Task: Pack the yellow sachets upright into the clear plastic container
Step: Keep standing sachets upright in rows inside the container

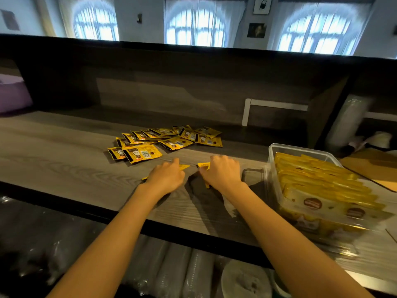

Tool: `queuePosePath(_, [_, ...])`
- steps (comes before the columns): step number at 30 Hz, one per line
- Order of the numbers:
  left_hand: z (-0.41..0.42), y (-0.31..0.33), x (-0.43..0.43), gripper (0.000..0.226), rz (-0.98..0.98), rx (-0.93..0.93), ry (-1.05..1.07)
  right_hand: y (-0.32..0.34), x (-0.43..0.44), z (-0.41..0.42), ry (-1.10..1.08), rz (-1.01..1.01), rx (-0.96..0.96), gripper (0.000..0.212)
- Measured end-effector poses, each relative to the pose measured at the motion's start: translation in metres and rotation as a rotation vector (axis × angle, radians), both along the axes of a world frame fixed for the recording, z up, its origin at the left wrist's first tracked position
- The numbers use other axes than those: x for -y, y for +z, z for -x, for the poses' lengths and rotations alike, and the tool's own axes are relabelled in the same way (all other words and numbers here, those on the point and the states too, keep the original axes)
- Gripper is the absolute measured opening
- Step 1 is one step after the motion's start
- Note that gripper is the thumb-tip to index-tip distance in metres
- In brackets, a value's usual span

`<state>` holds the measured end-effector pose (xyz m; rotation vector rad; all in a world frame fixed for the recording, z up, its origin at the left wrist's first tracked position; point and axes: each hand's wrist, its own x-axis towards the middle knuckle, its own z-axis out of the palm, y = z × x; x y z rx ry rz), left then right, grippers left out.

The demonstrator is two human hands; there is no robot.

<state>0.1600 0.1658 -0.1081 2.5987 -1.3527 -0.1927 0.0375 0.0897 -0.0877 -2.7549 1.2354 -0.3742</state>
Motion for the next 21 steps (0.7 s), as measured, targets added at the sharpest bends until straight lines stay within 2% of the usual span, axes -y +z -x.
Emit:
queuePosePath(3, [0.002,0.000,-0.004,0.033,0.052,0.012,-0.021,-0.006,-0.001,-0.001,-0.006,-0.101,-0.109,0.055])
queuePosePath(5, [0.003,0.002,-0.007,0.028,0.100,0.008,-0.025,-0.004,-0.002,0.000,0.033,-0.111,-0.131,0.045])
queuePosePath(7, [0.006,0.003,-0.009,0.026,0.153,0.012,-0.022,0.000,-0.003,0.003,0.094,-0.086,-0.182,0.037])
queuePosePath(12, [0.018,0.015,-0.006,0.022,0.384,-0.078,-0.030,0.005,-0.011,0.018,0.147,0.048,-0.225,0.035])
queuePosePath(14, [0.022,0.023,-0.005,0.021,0.532,-0.137,-0.008,0.008,-0.014,0.023,0.123,0.056,-0.137,0.028])
queuePosePath(17, [0.030,0.037,-0.004,0.019,0.728,-0.175,0.012,0.029,-0.019,0.030,0.054,0.018,0.116,0.023])
queuePosePath(21, [0.048,0.062,-0.002,0.014,0.901,-0.193,0.020,0.067,-0.019,0.034,-0.011,-0.022,0.331,0.023])
